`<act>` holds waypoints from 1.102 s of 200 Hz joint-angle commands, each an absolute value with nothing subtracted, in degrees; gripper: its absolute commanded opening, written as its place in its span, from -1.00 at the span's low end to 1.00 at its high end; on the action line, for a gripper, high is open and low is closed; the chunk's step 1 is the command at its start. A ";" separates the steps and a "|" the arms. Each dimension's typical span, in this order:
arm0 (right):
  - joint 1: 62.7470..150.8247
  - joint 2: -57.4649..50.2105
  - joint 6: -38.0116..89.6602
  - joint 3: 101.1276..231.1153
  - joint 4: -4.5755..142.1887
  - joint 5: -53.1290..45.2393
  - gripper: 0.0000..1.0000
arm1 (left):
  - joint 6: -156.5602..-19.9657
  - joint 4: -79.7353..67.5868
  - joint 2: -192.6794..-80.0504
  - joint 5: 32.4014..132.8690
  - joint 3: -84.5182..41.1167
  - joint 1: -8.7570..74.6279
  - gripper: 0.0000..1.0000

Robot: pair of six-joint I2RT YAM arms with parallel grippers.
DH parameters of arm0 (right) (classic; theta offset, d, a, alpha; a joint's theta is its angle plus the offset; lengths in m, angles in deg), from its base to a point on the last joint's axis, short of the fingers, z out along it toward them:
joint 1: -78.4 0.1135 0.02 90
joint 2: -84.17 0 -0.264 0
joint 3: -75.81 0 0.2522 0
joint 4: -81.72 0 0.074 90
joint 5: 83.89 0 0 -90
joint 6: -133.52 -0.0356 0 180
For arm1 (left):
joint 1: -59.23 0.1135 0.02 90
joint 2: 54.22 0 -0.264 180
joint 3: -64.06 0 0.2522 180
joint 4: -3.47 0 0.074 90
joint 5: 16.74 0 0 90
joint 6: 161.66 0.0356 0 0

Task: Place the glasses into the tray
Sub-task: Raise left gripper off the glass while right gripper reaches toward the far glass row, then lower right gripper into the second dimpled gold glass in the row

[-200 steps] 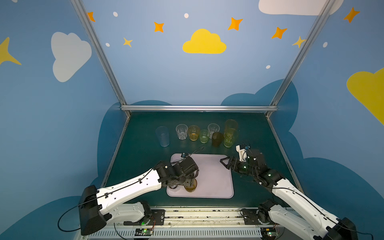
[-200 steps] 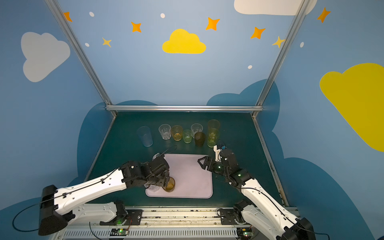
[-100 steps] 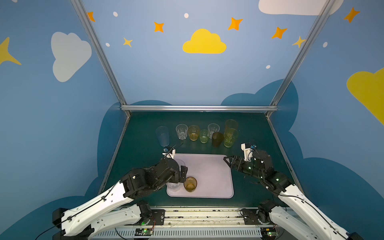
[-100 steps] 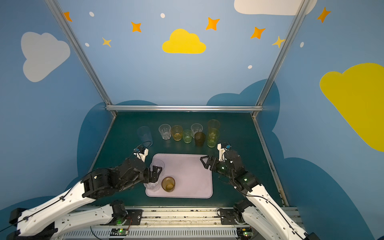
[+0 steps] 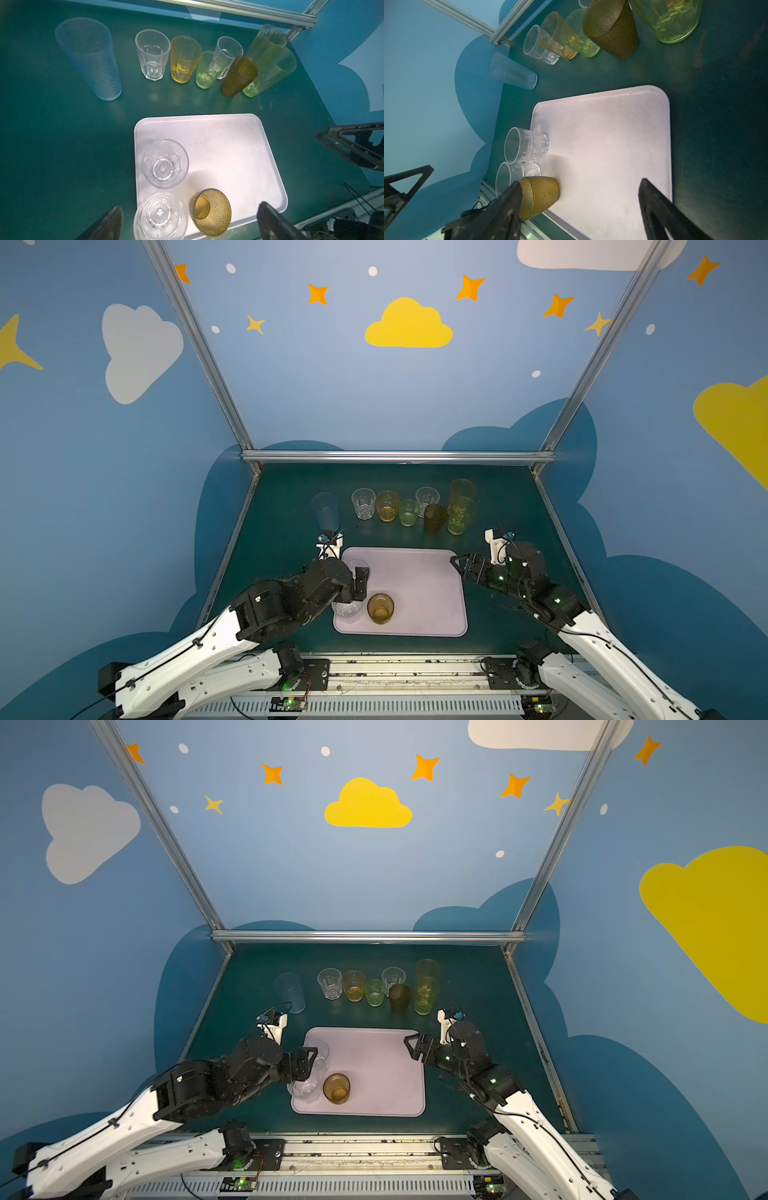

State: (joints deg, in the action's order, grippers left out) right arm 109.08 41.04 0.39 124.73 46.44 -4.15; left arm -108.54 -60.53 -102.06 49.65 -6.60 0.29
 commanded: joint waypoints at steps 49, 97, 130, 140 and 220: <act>108.64 38.68 2.82 130.40 44.83 0.96 0.74 | -100.74 -51.72 -107.46 52.82 -8.81 8.37 0.99; 108.51 35.77 4.74 132.31 46.07 3.56 0.74 | -98.74 -51.22 -108.94 58.84 -8.05 15.72 0.99; 108.26 30.24 5.29 134.57 49.27 2.93 0.74 | -97.79 -49.17 -107.68 60.00 -5.76 19.22 0.99; 108.29 27.67 5.36 135.90 50.08 2.51 0.74 | -97.64 -48.81 -107.42 60.50 -5.39 20.12 0.99; 108.29 6.37 7.58 150.14 50.66 -0.43 0.69 | -97.59 -47.26 -107.06 63.04 -3.52 22.24 0.99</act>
State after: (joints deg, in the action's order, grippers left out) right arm 108.47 10.75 6.33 146.36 49.54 1.07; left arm -98.22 -48.60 -107.59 61.91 -4.16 22.06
